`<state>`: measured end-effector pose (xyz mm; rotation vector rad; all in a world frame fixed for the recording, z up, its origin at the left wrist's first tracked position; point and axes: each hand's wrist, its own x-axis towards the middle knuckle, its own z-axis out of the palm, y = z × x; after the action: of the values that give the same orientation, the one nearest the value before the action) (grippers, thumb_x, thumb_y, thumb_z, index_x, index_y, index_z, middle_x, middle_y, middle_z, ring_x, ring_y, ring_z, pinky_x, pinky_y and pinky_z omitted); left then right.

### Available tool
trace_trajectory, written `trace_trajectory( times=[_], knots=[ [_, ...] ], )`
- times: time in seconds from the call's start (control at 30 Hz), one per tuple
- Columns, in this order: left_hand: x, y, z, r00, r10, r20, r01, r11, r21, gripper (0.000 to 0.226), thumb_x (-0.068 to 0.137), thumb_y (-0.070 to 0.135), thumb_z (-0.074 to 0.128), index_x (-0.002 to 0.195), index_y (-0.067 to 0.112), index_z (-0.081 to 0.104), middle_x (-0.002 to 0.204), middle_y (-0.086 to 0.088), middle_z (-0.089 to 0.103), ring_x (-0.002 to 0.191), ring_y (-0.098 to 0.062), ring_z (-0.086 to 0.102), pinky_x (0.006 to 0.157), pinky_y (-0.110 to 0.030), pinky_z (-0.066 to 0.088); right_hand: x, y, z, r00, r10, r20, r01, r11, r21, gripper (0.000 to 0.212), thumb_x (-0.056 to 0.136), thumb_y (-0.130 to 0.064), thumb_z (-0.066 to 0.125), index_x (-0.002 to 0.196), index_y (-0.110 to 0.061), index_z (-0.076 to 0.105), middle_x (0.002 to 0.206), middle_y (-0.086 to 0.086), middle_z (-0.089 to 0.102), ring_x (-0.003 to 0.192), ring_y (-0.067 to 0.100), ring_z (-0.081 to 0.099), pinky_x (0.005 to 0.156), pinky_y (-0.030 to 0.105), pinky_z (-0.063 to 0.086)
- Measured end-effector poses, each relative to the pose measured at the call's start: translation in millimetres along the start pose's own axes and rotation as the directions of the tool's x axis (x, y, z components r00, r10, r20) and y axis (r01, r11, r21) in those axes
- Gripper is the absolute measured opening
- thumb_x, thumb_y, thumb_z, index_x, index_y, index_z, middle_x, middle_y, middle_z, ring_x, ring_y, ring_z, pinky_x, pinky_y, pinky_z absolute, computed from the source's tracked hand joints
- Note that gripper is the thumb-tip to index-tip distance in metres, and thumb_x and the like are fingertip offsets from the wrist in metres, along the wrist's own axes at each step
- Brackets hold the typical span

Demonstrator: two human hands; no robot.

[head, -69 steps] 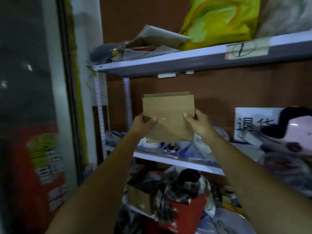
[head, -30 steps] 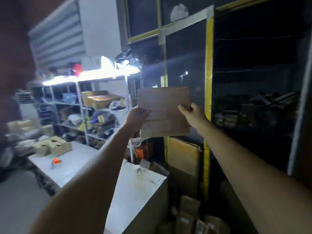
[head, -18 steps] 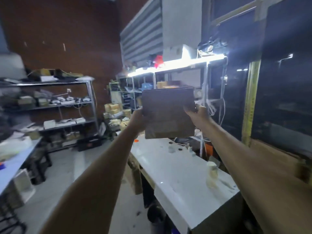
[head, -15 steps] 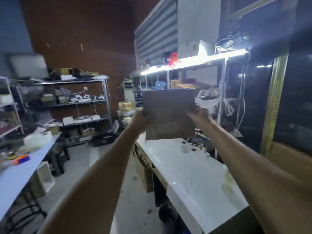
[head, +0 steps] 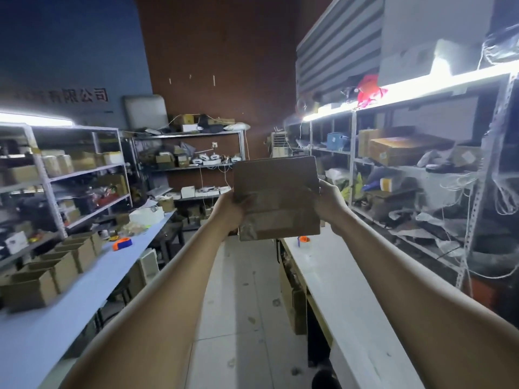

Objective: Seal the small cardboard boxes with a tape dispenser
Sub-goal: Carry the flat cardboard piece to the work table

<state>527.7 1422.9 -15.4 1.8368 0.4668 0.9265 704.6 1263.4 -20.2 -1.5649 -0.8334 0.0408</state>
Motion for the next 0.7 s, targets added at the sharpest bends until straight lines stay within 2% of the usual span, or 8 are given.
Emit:
trace_trajectory(
  times=[0.1,0.17,0.23,0.33,0.47,0.57,0.7],
  knots=[
    [38,-23,-3,0.998,-0.029,-0.049,0.032,0.997,0.065,0.034,0.063,0.053,0.075,0.087,0.029,0.072,0.096,-0.004,0.076,0.095,-0.030,0.071,0.090,-0.050,0.056,31,11,12,0.998,-0.029,0.051,0.029,1.000,-0.003,0.014,0.087,-0.046,0.065,0.098,-0.039,0.069,0.102,-0.007,0.074,0.097,0.021,0.070,0.089,0.047,0.056],
    [52,-25,-6,0.996,-0.036,-0.078,0.043,0.995,0.089,0.020,0.075,0.045,0.076,0.089,0.031,0.071,0.101,-0.004,0.075,0.098,-0.028,0.070,0.093,-0.051,0.054,49,19,23,0.996,-0.041,0.082,0.039,0.999,0.023,0.013,0.084,-0.047,0.069,0.095,-0.041,0.069,0.100,-0.010,0.074,0.096,0.017,0.071,0.090,0.046,0.057],
    [67,-31,-9,0.996,-0.048,-0.081,0.056,0.993,0.105,0.013,0.086,0.035,0.073,0.097,0.031,0.070,0.107,-0.003,0.074,0.100,-0.026,0.069,0.094,-0.049,0.054,65,29,34,0.994,-0.030,0.108,0.025,0.999,0.042,0.019,0.085,-0.043,0.072,0.103,-0.040,0.069,0.103,-0.011,0.074,0.098,0.016,0.070,0.091,0.046,0.056],
    [90,-44,-14,0.995,-0.049,-0.091,0.060,0.991,0.120,0.026,0.088,0.034,0.072,0.111,0.022,0.068,0.111,-0.001,0.072,0.102,-0.023,0.068,0.096,-0.045,0.053,92,42,57,0.992,-0.025,0.126,0.018,0.998,0.060,0.026,0.086,-0.040,0.071,0.112,-0.036,0.068,0.105,-0.010,0.073,0.098,0.016,0.070,0.091,0.046,0.057],
    [131,-70,-29,0.995,-0.050,-0.090,0.061,0.990,0.125,0.031,0.089,0.035,0.071,0.115,0.018,0.066,0.116,-0.002,0.070,0.107,-0.023,0.065,0.099,-0.044,0.051,130,54,92,0.992,-0.011,0.123,0.007,0.999,0.033,0.027,0.089,-0.034,0.069,0.116,-0.032,0.068,0.105,-0.009,0.073,0.096,0.015,0.070,0.090,0.044,0.057],
    [166,-91,-42,0.997,-0.032,-0.076,0.041,0.992,0.119,0.032,0.089,0.037,0.071,0.115,0.019,0.066,0.116,-0.001,0.070,0.107,-0.023,0.065,0.100,-0.045,0.051,158,62,118,0.995,0.004,0.097,-0.006,1.000,0.015,0.029,0.084,-0.041,0.068,0.113,-0.039,0.069,0.107,-0.012,0.072,0.098,0.015,0.070,0.090,0.043,0.057],
    [212,-110,-57,0.998,-0.030,-0.047,0.036,0.992,0.124,0.020,0.090,0.035,0.070,0.105,0.025,0.063,0.114,-0.001,0.069,0.109,-0.025,0.063,0.101,-0.044,0.049,194,70,147,0.997,0.007,0.079,-0.005,1.000,-0.018,0.041,0.071,-0.056,0.064,0.110,-0.043,0.069,0.103,-0.015,0.073,0.097,0.015,0.070,0.090,0.044,0.057]
  ],
)
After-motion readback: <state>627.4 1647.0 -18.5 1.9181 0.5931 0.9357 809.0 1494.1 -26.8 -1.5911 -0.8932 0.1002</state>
